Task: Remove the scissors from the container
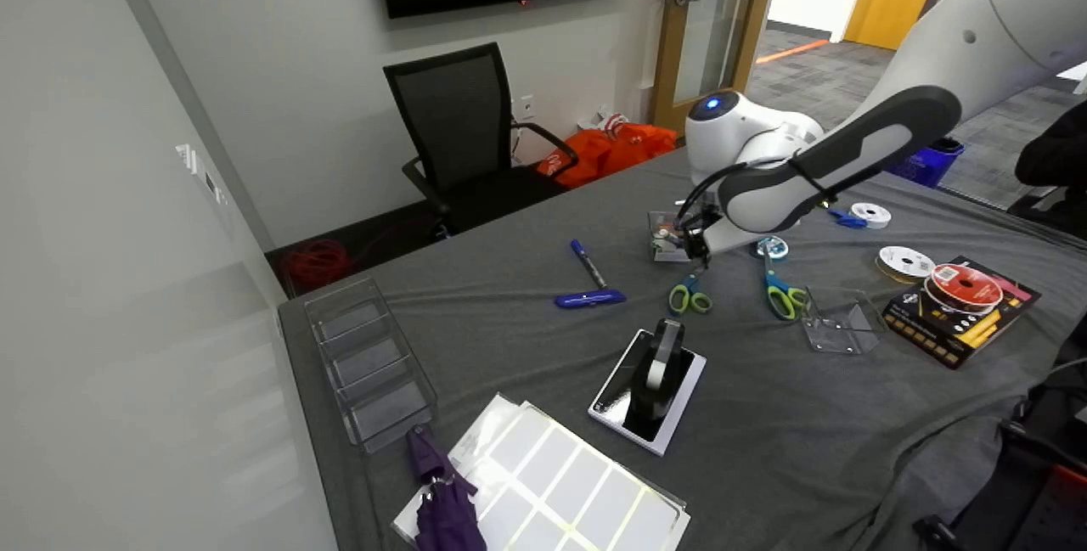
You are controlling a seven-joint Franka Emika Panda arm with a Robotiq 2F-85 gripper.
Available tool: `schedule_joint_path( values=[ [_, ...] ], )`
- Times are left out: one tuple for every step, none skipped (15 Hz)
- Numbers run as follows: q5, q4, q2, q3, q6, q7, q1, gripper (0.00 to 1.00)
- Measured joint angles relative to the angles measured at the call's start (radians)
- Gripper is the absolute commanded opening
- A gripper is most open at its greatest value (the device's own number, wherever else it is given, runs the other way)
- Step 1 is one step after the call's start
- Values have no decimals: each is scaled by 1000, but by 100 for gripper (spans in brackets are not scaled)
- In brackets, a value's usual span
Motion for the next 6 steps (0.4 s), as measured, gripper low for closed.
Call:
schedule_joint_path(
  values=[
    [44, -16, -19, 5, 34, -34, -14, 100],
    [93, -32, -38, 12, 68, -72, -28, 100],
    [144, -49, -54, 22, 98, -114, -43, 100],
    [204, -65, -71, 37, 123, -163, -59, 100],
    [269, -77, -85, 54, 138, -219, -77, 100],
    [337, -86, -99, 73, 142, -276, -95, 100]
  ],
)
